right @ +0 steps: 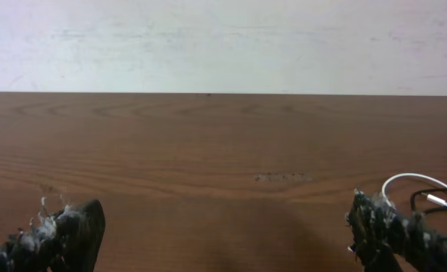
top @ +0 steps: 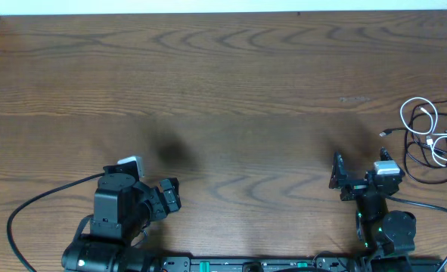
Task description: Untangle cables
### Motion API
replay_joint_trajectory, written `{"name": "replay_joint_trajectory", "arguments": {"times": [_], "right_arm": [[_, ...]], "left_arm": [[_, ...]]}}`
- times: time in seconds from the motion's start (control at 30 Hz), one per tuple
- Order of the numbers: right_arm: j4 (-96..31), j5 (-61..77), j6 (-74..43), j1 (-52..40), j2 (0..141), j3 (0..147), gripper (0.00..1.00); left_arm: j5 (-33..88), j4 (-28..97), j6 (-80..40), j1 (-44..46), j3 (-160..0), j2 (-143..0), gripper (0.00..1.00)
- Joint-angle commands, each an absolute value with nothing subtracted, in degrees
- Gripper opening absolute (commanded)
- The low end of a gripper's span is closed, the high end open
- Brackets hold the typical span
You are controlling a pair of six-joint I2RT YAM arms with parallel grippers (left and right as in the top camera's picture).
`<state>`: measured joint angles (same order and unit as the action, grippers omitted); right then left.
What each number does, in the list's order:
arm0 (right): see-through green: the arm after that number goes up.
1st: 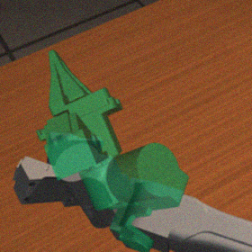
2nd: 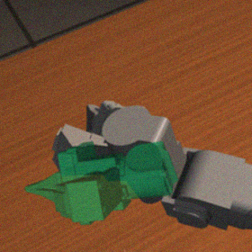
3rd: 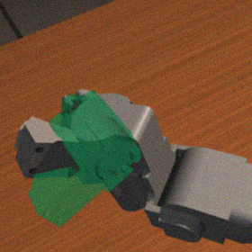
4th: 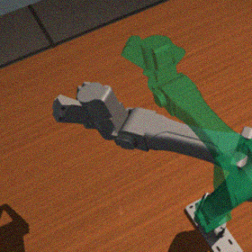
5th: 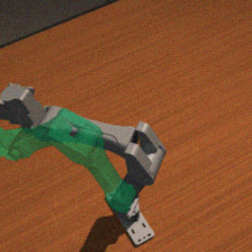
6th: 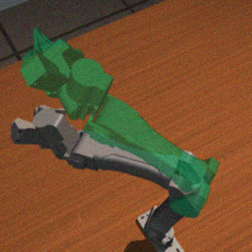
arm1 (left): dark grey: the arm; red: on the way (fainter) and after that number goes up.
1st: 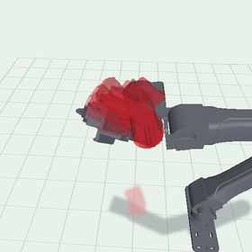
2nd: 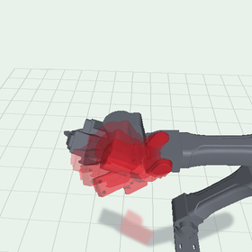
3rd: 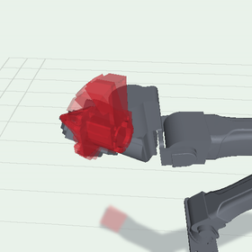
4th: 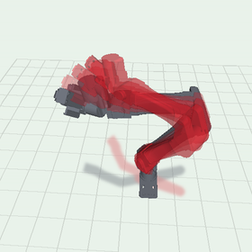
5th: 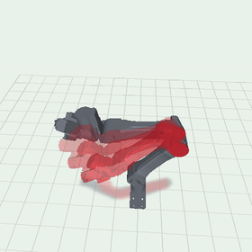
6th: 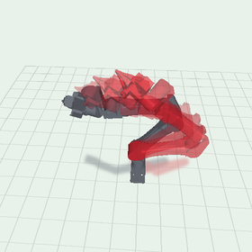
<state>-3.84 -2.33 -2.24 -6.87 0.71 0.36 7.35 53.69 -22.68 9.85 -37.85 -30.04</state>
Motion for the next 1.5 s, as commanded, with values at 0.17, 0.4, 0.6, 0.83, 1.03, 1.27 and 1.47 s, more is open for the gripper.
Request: {"name": "replay_joint_trajectory", "arguments": {"times": [0.17, 0.4, 0.6, 0.83, 1.03, 1.27, 1.47], "right_arm": [[-4.1, -2.0, -1.2, -6.4, 0.3, 0.3, 0.99], [-4.1, -2.0, -1.2, -6.4, 0.3, 0.3, 0.99], [-4.1, -2.0, -1.2, -6.4, 0.3, 0.3, 0.99], [-4.1, -2.0, -1.2, -6.4, 0.3, 0.3, 0.99], [-4.1, -1.9, -1.2, -6.4, 0.3, 0.3, 0.99], [-4.1, -2.0, -1.2, -6.4, 0.3, 0.3, 0.99], [-4.1, -2.0, -1.2, -6.4, 0.3, 0.3, 0.99]], "left_arm": [[6.8, 53.7, -22.8, 9.7, -37.6, -29.9, 0.98], [6.8, 53.7, -22.8, 9.7, -37.6, -29.9, 0.98], [6.8, 53.7, -22.8, 9.6, -37.6, -29.6, 0.98], [7.9, 56.7, -23.0, 7.0, -36.0, -24.8, 0.98], [8.6, 48.7, -23.0, 3.4, -26.8, -15.0, 0.98], [13.7, 39.2, -23.0, -0.3, -15.2, -4.7, 0.98], [14.0, 20.2, -21.3, -1.6, -7.3, -0.1, 0.98]]}}
